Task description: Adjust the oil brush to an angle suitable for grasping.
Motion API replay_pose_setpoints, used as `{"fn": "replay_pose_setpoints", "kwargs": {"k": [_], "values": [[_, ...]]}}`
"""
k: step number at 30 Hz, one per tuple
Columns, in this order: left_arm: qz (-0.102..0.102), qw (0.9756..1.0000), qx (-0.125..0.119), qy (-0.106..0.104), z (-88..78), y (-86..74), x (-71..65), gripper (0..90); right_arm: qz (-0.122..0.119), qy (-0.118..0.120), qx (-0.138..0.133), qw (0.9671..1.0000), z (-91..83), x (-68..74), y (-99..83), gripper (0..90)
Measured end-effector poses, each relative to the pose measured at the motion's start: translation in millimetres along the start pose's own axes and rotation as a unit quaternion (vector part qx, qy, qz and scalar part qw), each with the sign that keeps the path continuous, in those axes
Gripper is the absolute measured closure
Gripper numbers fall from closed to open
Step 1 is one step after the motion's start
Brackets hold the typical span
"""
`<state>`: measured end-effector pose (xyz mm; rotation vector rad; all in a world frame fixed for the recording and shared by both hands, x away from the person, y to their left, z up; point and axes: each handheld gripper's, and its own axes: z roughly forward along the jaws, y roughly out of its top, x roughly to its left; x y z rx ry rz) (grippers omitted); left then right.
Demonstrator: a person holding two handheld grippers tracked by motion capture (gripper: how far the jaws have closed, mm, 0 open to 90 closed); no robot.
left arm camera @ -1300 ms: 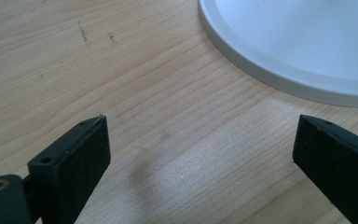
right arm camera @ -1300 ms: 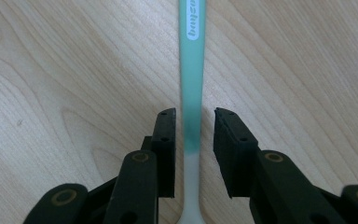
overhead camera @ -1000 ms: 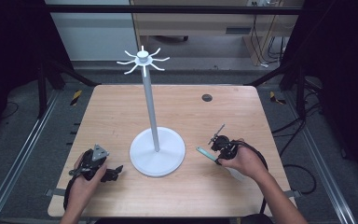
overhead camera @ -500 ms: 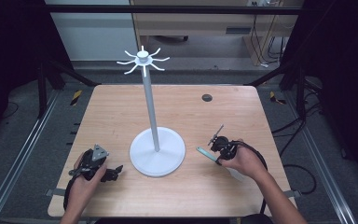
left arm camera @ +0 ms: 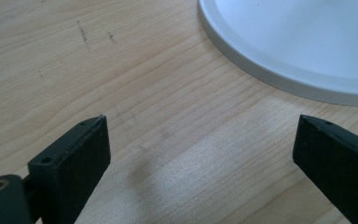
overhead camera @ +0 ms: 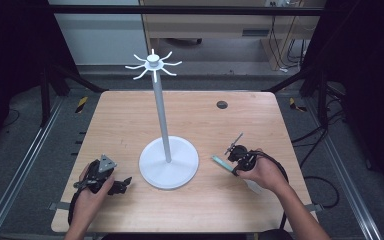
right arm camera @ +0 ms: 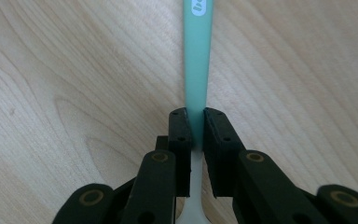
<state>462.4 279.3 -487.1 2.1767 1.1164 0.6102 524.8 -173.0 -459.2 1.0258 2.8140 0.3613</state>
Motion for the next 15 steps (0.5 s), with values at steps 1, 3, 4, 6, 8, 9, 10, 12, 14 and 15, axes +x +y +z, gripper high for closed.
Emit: {"fn": "replay_pose_setpoints", "kwargs": {"k": [1,3,4,6,8,9,10,12,14,15], "values": [[0.000,1.0000,-0.001,0.000,0.1,0.0,-0.2,3.7,0.011,-0.002,-0.015,0.9998,-6.1,-2.0,-1.8,82.1],[0.000,1.0000,-0.001,0.000,0.1,0.1,-0.5,3.6,0.012,-0.003,-0.023,0.9997,-9.4,-3.3,-2.8,82.0],[0.000,1.0000,-0.001,0.000,0.1,0.1,-0.5,3.6,0.015,-0.006,-0.031,0.9994,-12.7,-4.4,-3.8,82.1],[0.000,1.0000,0.000,0.000,0.1,0.0,-0.4,3.6,0.021,-0.008,-0.046,0.9987,-19.6,-6.4,-5.4,82.1],[0.000,1.0000,-0.001,0.001,0.0,-0.1,-0.2,3.6,0.028,-0.011,-0.057,0.9979,-27.2,-7.7,-6.7,82.1],[0.000,1.0000,-0.001,0.000,0.0,-0.1,-0.1,3.6,0.026,-0.013,-0.063,0.9975,-30.9,-8.8,-7.2,82.1],[0.000,1.0000,-0.001,0.000,0.0,-0.1,-0.1,3.7,0.032,-0.015,-0.069,0.9970,-34.8,-8.7,-7.5,82.1],[0.000,1.0000,-0.001,0.000,0.1,-0.1,-0.1,3.6,0.031,-0.020,-0.084,0.9958,-43.0,-10.6,-8.0,82.1],[0.000,1.0000,-0.001,0.000,0.1,-0.1,-0.2,3.6,0.036,-0.025,-0.101,0.9939,-51.1,-11.5,-8.3,82.1],[0.000,1.0000,0.000,0.001,0.1,0.0,-0.2,3.6,0.040,-0.025,-0.120,0.9916,-58.4,-12.7,-8.6,82.1]]}}
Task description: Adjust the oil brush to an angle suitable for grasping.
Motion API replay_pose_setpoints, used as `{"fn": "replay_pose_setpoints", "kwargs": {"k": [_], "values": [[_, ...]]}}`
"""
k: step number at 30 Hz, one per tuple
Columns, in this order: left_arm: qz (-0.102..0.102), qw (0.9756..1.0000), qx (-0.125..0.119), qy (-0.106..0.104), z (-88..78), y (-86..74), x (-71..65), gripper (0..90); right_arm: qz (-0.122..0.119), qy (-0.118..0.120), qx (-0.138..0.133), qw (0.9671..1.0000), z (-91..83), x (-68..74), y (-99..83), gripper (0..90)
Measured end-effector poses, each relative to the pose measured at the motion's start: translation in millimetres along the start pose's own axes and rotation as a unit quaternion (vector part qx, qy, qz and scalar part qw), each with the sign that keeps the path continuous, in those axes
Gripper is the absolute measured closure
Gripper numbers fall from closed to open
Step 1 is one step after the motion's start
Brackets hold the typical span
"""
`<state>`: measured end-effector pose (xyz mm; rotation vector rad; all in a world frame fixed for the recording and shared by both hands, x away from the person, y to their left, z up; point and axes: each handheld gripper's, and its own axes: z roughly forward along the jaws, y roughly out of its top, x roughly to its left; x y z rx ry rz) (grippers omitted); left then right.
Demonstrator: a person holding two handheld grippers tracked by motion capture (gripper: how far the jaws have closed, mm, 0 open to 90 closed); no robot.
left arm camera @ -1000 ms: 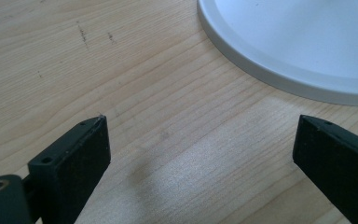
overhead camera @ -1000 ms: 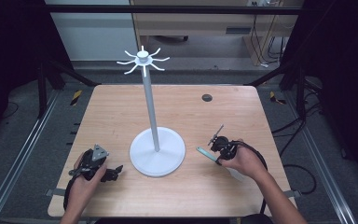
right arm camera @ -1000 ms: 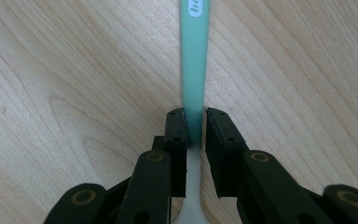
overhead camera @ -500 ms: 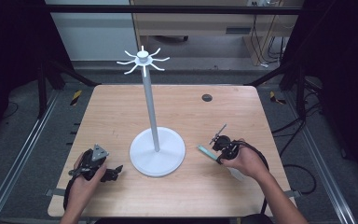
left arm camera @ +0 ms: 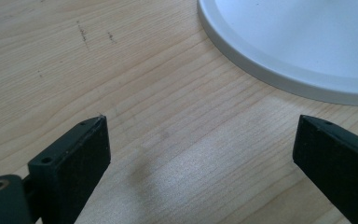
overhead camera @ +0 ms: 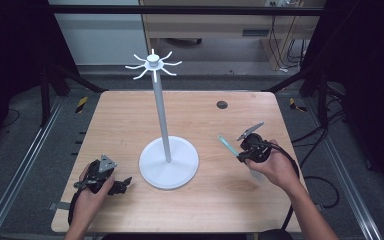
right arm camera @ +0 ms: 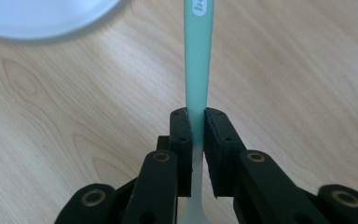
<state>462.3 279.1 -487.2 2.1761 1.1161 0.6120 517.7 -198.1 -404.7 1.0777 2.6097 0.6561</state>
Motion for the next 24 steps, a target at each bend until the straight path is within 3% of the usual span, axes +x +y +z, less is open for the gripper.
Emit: {"fn": "replay_pose_setpoints", "kwargs": {"k": [6,20,24], "values": [[-0.002,1.0000,0.000,0.001,-0.5,-0.2,0.4,3.5,0.010,-0.006,-0.041,0.9991,-13.9,-3.5,2.5,82.1],[-0.004,1.0000,-0.002,0.001,-0.3,-0.3,0.3,3.5,0.021,-0.008,-0.104,0.9943,-29.6,-3.5,6.3,82.1],[-0.001,1.0000,0.000,0.001,-0.4,-0.3,0.2,3.5,0.021,-0.005,-0.111,0.9936,-31.7,-2.8,7.2,82.1]]}}
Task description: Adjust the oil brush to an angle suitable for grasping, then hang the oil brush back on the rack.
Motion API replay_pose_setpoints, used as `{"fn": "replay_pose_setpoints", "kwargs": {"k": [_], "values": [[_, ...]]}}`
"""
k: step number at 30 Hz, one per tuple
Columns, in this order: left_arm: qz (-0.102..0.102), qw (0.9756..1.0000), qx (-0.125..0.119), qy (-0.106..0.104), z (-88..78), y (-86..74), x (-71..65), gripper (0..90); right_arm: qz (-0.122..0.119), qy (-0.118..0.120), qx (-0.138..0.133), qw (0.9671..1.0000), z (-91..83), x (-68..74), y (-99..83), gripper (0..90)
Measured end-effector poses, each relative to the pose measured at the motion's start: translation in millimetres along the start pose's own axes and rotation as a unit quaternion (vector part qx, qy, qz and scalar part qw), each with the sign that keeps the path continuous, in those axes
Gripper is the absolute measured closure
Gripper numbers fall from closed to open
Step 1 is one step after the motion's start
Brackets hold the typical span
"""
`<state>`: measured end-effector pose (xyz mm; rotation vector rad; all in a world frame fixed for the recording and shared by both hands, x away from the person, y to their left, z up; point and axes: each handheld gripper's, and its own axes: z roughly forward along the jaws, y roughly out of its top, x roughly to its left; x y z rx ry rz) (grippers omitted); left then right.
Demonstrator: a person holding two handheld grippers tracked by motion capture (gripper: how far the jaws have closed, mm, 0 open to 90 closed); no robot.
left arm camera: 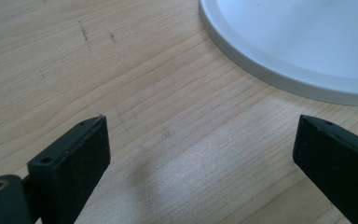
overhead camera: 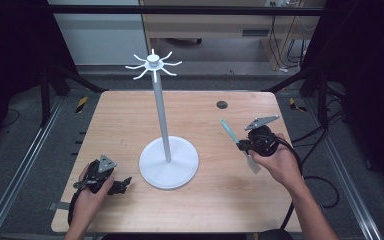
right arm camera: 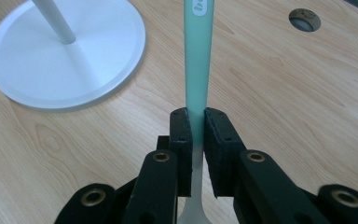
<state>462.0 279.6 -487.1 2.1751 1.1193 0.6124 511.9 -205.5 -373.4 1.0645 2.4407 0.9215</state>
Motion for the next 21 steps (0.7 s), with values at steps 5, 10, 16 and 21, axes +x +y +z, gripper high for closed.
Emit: {"fn": "replay_pose_setpoints", "kwargs": {"k": [5,10,16,21], "values": [[-0.001,1.0000,-0.001,0.000,-0.2,-0.2,0.0,3.5,0.004,0.001,-0.007,1.0000,-2.7,1.1,1.4,82.1],[0.001,1.0000,0.000,0.000,-0.1,0.0,-0.4,3.5,0.007,0.009,-0.032,0.9994,-9.0,4.4,5.1,82.1],[-0.002,1.0000,-0.001,0.001,-0.6,-0.3,0.4,3.5,0.007,0.013,-0.057,0.9983,-16.1,11.7,14.2,82.1],[-0.001,1.0000,-0.002,0.002,-0.8,-0.3,0.9,3.5,0.013,0.016,-0.084,0.9962,-20.9,18.4,22.4,82.1]]}}
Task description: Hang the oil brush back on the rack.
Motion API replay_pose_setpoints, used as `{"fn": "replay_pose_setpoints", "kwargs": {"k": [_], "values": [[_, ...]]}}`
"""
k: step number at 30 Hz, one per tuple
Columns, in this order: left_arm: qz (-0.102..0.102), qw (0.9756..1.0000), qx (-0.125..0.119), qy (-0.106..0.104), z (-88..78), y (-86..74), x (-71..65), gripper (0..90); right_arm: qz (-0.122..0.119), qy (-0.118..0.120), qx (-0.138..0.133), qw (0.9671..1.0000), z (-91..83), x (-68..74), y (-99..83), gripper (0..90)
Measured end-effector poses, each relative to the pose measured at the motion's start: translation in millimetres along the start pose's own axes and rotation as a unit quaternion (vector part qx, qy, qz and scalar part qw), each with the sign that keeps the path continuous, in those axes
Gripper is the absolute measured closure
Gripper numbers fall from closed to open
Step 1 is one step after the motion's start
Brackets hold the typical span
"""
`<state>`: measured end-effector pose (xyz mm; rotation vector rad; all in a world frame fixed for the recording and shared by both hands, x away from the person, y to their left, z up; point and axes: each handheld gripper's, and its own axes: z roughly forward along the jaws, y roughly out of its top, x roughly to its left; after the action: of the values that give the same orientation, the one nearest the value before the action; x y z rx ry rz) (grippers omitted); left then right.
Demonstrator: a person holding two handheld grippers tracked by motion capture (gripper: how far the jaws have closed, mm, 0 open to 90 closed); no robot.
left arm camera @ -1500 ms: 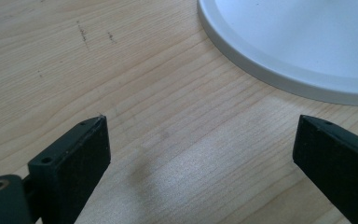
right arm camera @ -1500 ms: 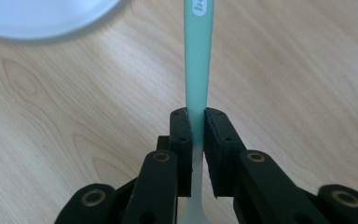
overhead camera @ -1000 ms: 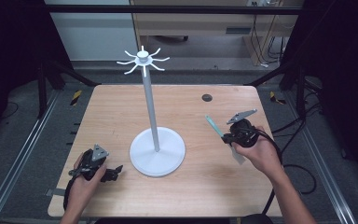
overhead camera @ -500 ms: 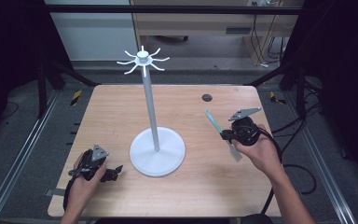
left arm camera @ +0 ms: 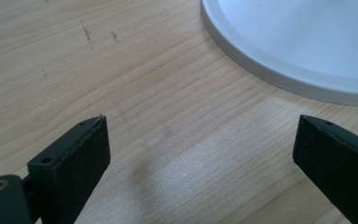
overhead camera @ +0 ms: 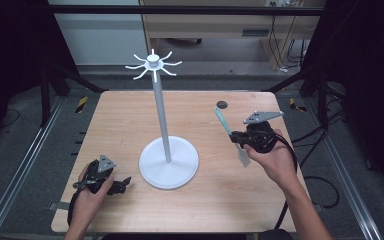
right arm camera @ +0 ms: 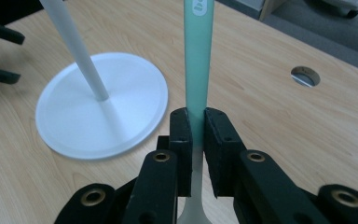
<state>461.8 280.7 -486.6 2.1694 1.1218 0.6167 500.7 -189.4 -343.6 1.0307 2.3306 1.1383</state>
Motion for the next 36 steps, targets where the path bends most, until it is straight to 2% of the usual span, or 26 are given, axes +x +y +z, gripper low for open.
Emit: {"fn": "replay_pose_setpoints", "kwargs": {"k": [13,23,36], "values": [[0.001,1.0000,0.001,0.001,-0.3,0.0,-0.1,3.5,-0.003,0.013,-0.066,0.9978,-5.2,21.4,20.6,82.0],[-0.003,1.0000,-0.004,0.003,-1.3,-0.1,0.8,3.5,-0.001,0.023,-0.095,0.9952,-8.1,36.2,37.6,82.0],[-0.002,1.0000,-0.003,0.003,-1.1,-0.1,0.6,3.5,-0.019,0.036,-0.128,0.9909,-20.4,56.0,56.7,82.0]]}}
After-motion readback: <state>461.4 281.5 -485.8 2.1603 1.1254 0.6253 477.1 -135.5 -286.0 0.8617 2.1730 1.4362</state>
